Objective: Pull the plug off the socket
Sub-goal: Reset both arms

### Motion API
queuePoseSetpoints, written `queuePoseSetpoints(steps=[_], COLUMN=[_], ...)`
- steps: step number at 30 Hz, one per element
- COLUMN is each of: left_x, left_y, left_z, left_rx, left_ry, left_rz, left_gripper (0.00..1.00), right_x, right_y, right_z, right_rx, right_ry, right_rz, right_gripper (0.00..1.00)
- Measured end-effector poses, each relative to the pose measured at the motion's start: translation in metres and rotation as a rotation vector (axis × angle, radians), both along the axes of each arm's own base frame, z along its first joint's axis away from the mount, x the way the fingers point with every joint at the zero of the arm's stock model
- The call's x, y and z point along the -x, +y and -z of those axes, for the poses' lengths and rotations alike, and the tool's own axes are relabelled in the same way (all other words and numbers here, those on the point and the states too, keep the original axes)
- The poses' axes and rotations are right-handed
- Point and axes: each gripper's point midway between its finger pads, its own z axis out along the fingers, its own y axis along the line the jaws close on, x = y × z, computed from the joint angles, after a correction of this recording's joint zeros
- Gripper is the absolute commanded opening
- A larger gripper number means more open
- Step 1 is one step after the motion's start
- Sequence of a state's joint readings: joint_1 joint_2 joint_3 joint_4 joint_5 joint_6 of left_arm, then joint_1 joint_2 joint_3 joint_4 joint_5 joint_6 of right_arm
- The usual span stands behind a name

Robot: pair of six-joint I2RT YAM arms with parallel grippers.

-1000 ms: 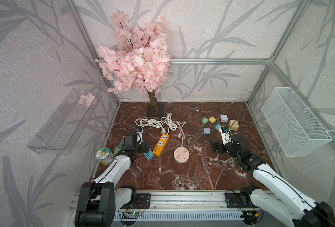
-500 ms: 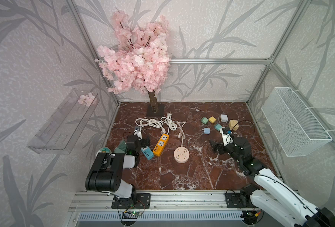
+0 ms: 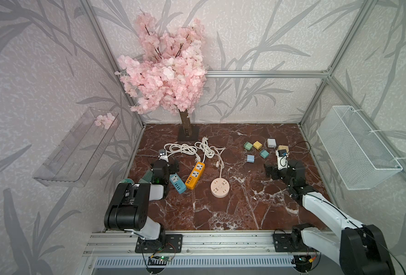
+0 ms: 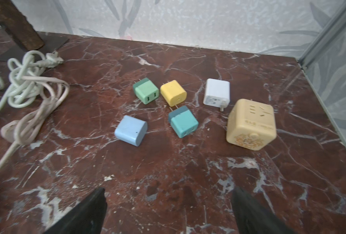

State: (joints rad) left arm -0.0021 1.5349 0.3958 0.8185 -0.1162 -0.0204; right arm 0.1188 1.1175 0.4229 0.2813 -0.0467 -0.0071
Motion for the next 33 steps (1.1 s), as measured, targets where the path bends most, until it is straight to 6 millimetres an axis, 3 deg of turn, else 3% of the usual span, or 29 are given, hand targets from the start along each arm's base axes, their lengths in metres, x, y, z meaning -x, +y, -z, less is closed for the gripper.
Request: queuePoseSetpoints(steps=[6, 15, 22, 25, 33], left_x=[0.001, 0.001, 0.001, 0.001, 0.001], left_y=[0.002, 0.002, 0.002, 0.002, 0.002], left_z=[0.001, 0.001, 0.001, 0.001, 0.002], left_rx=[0.0, 0.0, -0.001, -0.001, 0.0], left_ry=[0.003, 0.004, 0.004, 0.005, 0.009], left_rz=[-0.007, -0.01, -0.01, -0.01, -0.01], left_gripper=[1.0, 1.0, 0.99, 1.0, 1.0], right_x=[0.002, -0.024, -0.04, -0.032, -0.039], right_y=[-0.001, -0.005, 0.0, 0.001, 0.006], right_z=[0.04, 0.024, 0.031, 0.053, 0.038], right_rx=[0.001, -0.043, -0.057, -0.056, -0.051], right_ry=[0.077, -0.066, -0.147, -0.088, -0.159], right_rz=[-0.024, -0.049, -0.114, -0.122, -0.161], right_gripper=[0.99, 0.99, 0.99, 0.99, 0.99])
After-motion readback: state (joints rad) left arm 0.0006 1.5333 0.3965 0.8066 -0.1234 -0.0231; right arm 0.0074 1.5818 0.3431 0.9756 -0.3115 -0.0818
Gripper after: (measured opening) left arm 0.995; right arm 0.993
